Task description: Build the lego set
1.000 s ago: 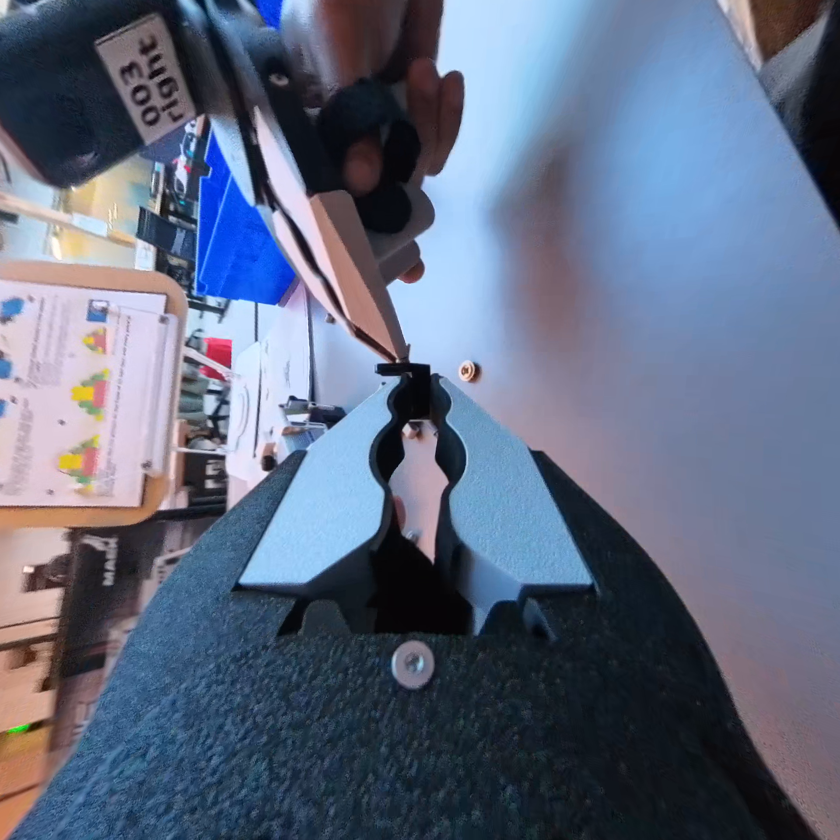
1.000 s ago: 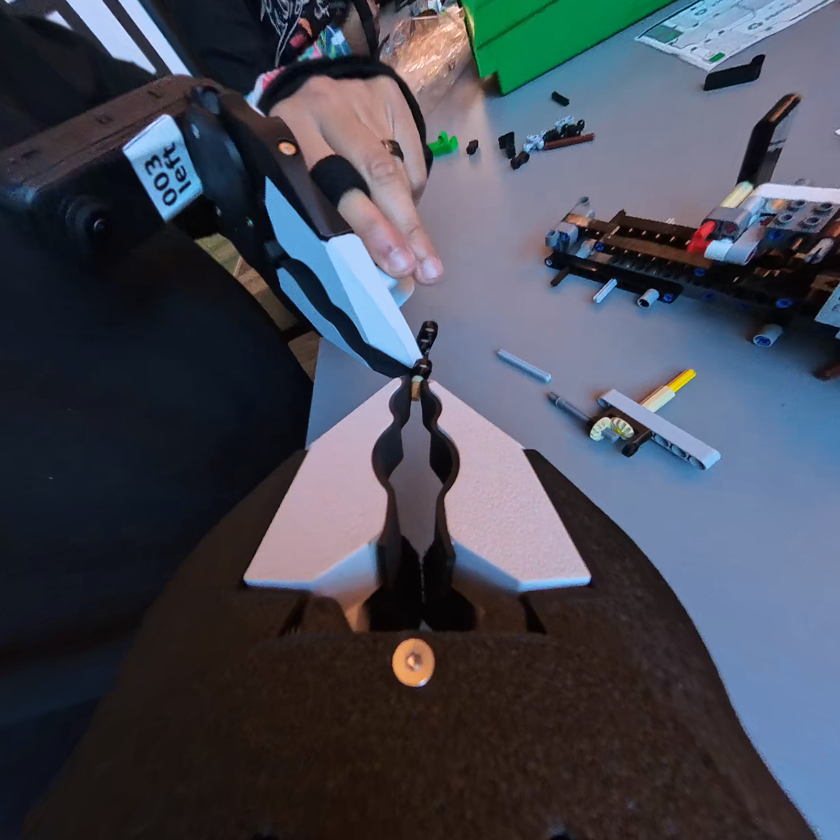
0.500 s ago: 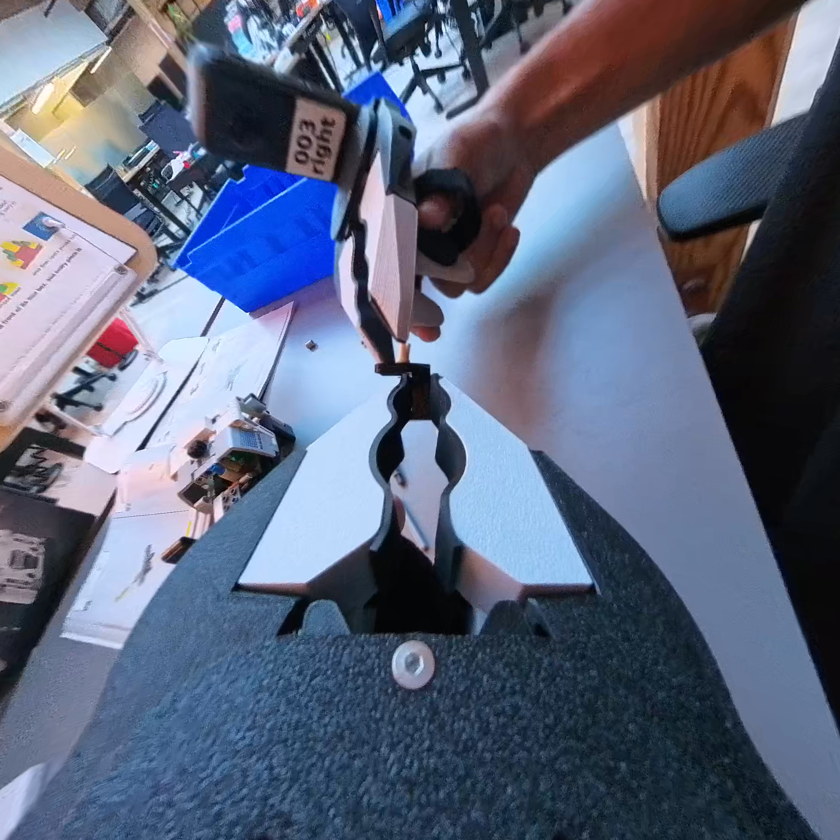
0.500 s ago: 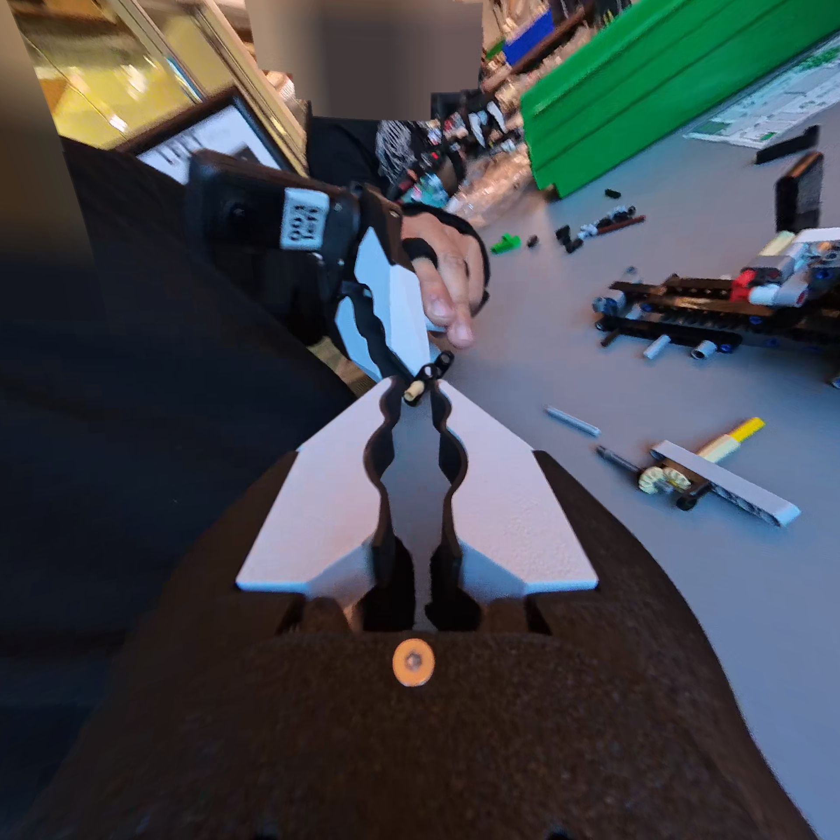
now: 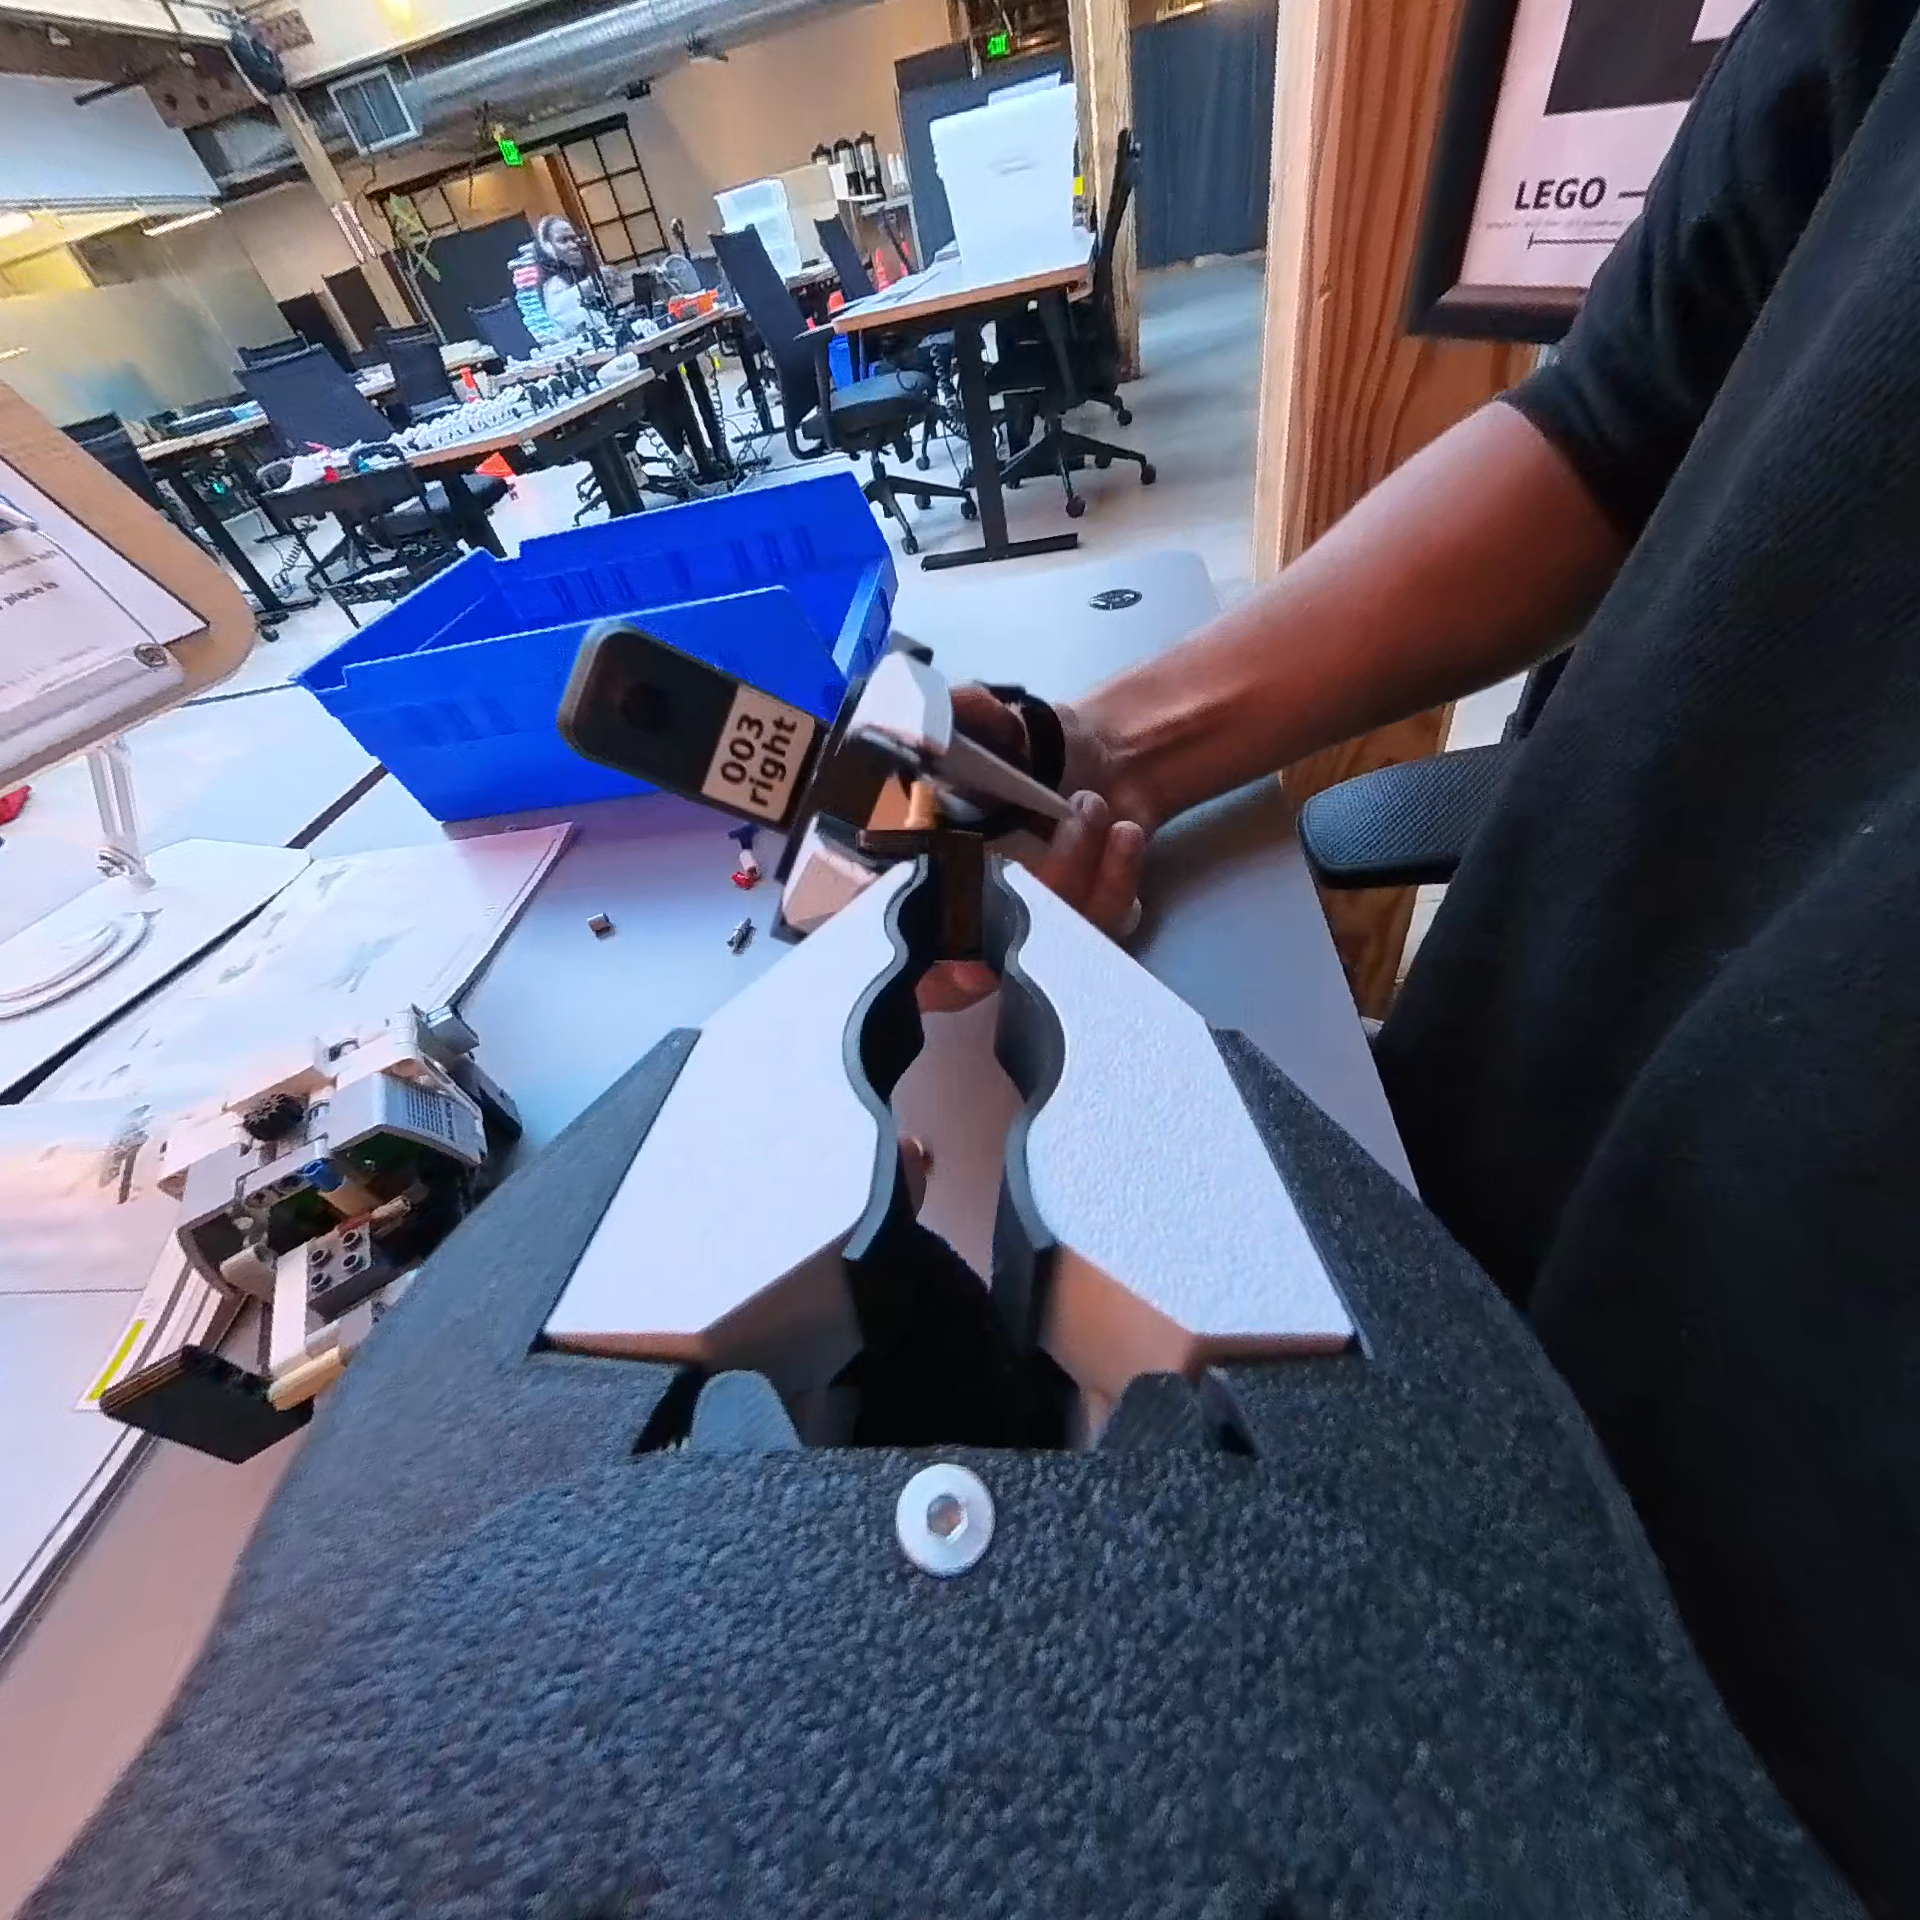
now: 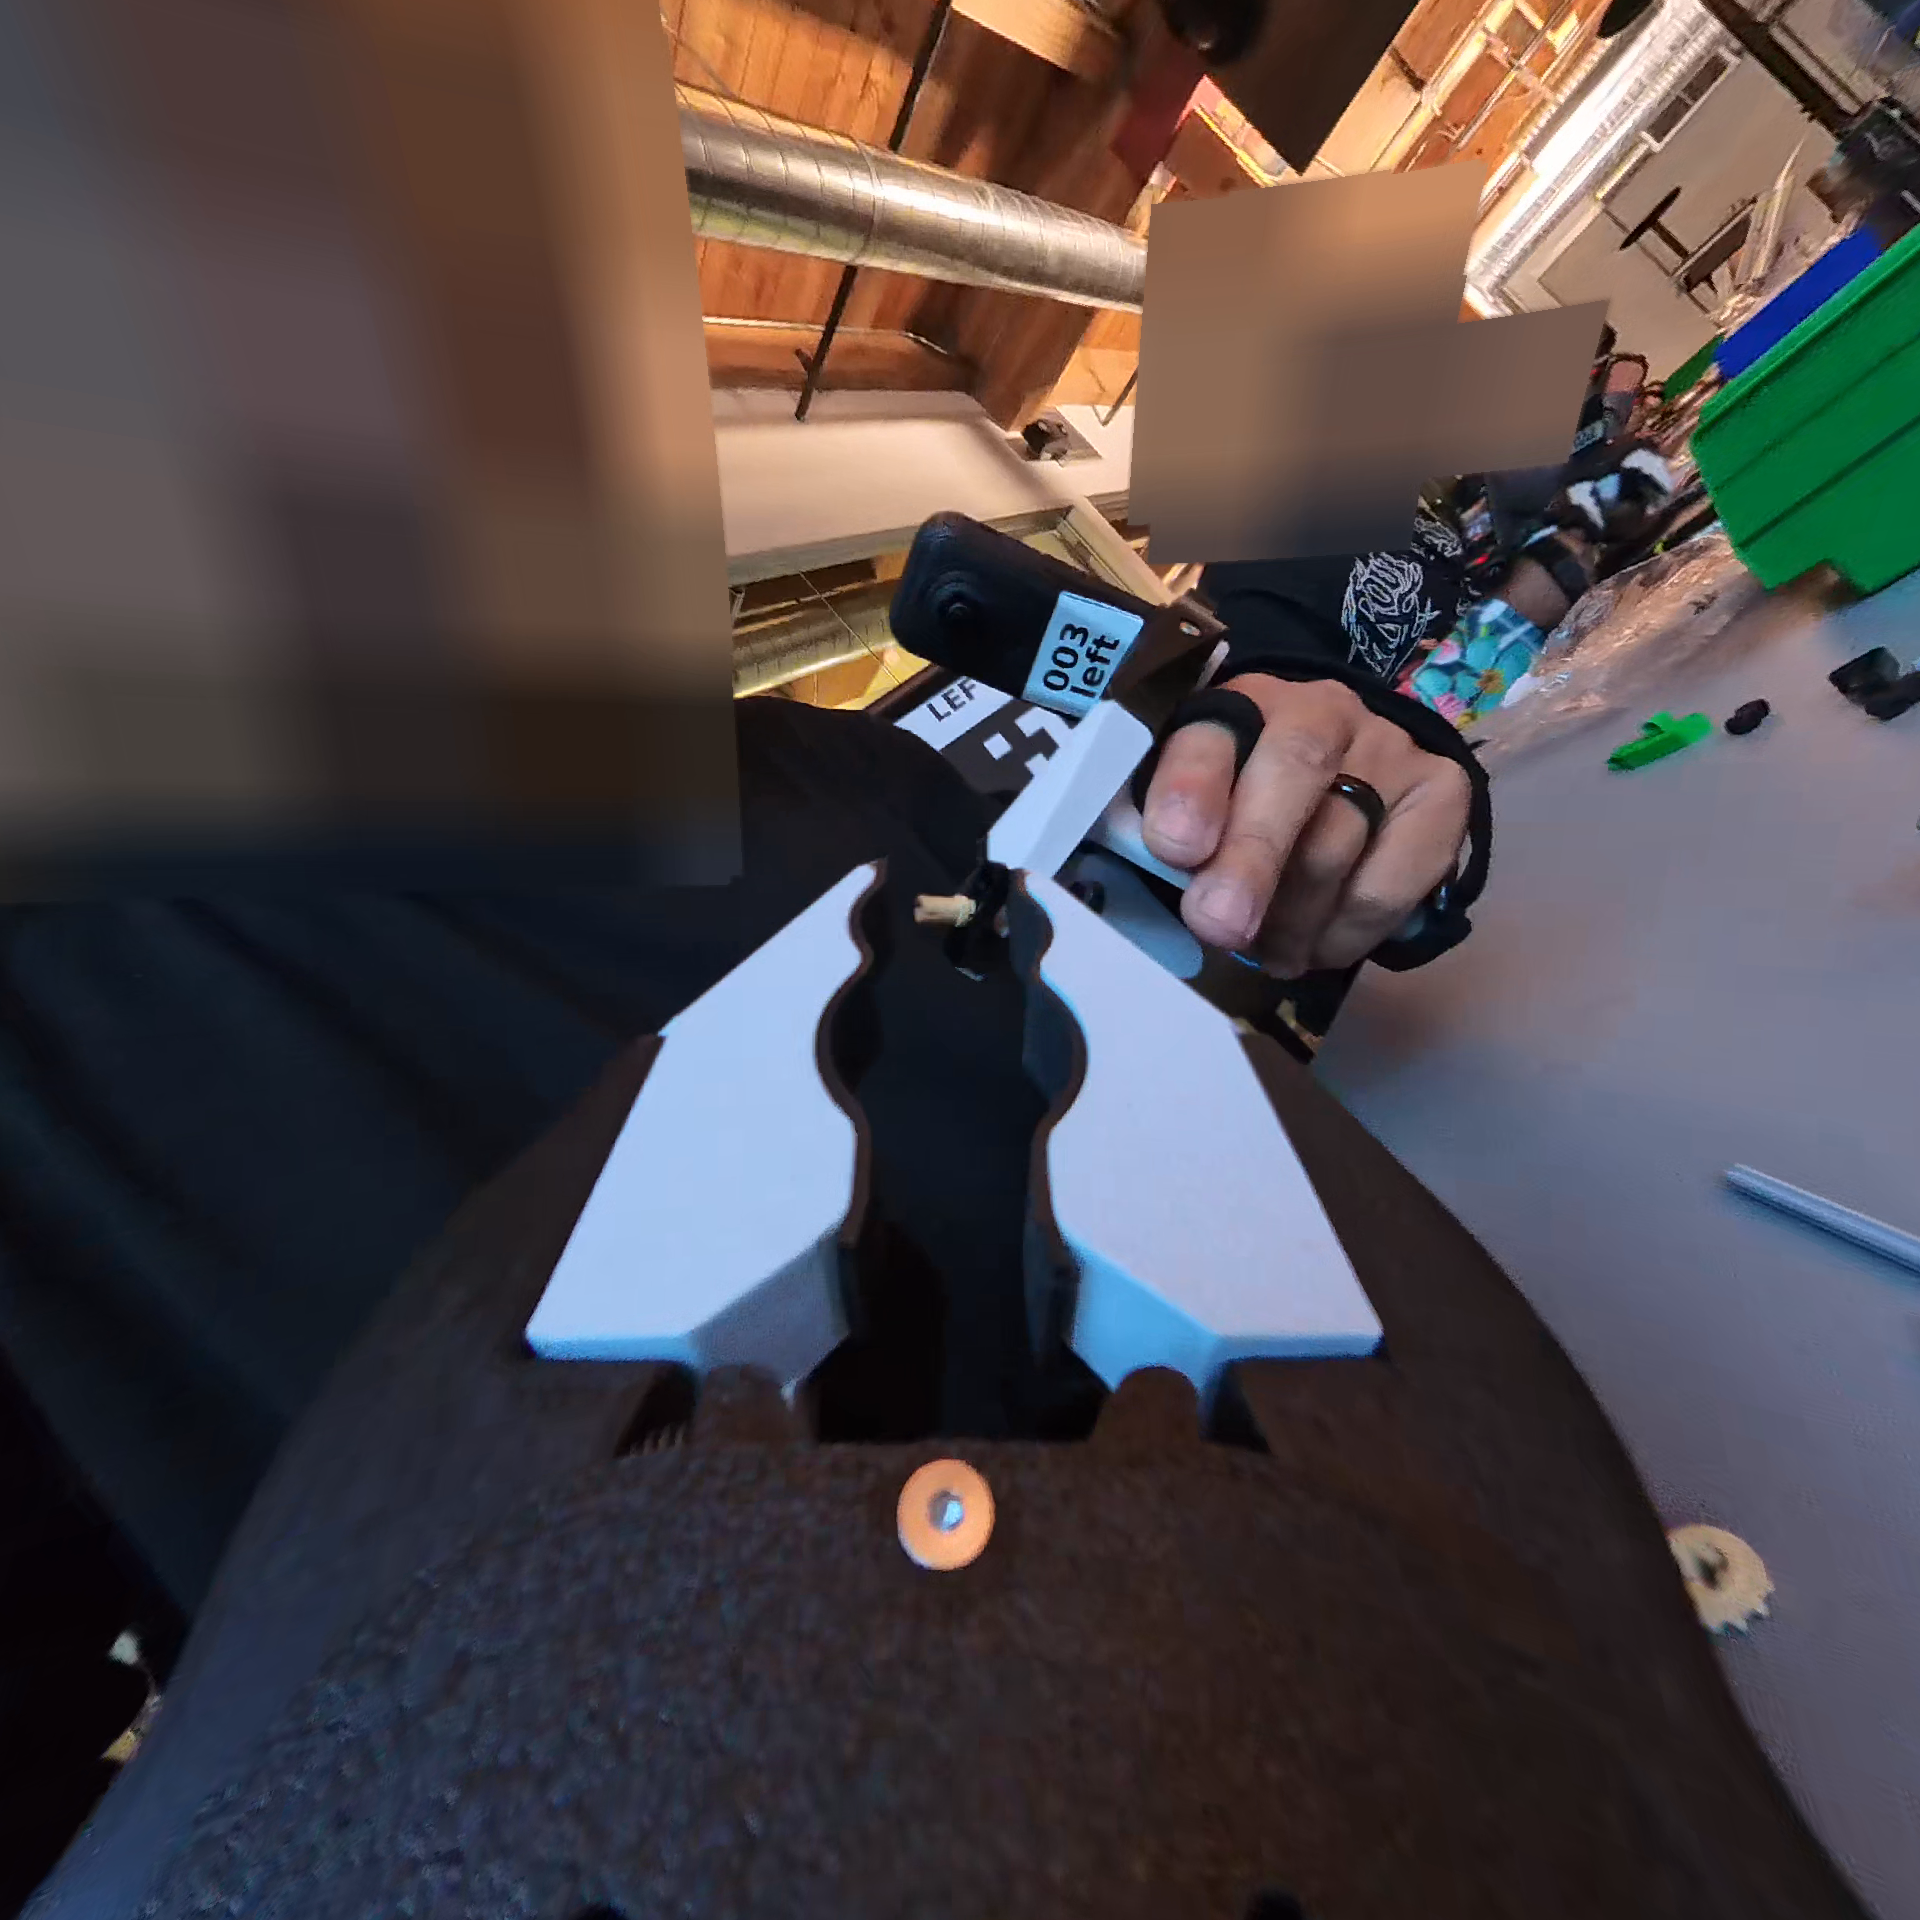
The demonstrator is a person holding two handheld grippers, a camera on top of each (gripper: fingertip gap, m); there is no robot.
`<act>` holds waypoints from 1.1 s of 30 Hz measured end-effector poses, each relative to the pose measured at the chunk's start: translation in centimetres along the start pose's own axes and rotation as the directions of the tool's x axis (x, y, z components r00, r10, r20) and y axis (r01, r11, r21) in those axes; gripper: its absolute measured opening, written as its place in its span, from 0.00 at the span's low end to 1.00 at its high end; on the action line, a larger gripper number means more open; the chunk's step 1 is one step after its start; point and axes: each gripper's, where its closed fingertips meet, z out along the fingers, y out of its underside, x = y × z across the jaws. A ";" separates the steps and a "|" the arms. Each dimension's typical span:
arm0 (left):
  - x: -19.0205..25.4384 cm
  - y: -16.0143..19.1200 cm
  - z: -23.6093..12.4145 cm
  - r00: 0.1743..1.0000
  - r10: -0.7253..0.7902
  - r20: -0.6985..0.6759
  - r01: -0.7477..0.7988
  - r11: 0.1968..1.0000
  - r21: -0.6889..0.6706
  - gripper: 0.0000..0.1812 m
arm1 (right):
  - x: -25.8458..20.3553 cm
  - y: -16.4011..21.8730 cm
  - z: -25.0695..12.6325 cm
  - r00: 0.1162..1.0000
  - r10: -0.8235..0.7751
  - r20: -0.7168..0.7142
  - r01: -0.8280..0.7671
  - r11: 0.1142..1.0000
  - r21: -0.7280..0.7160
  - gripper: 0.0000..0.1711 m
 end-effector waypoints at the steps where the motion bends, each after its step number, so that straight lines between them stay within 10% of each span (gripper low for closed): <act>1: 0.0 -0.2 0.0 1.000 -0.004 -0.001 0.004 1.000 0.008 0.03 | 0.0 0.0 0.0 1.000 0.006 0.009 -0.007 1.000 0.008 0.10; 33: -0.5 -1.3 0.6 0.996 0.051 0.080 -0.053 0.998 0.027 0.03 | -1.1 -1.0 -0.1 0.990 0.037 0.138 -0.051 0.993 0.106 0.08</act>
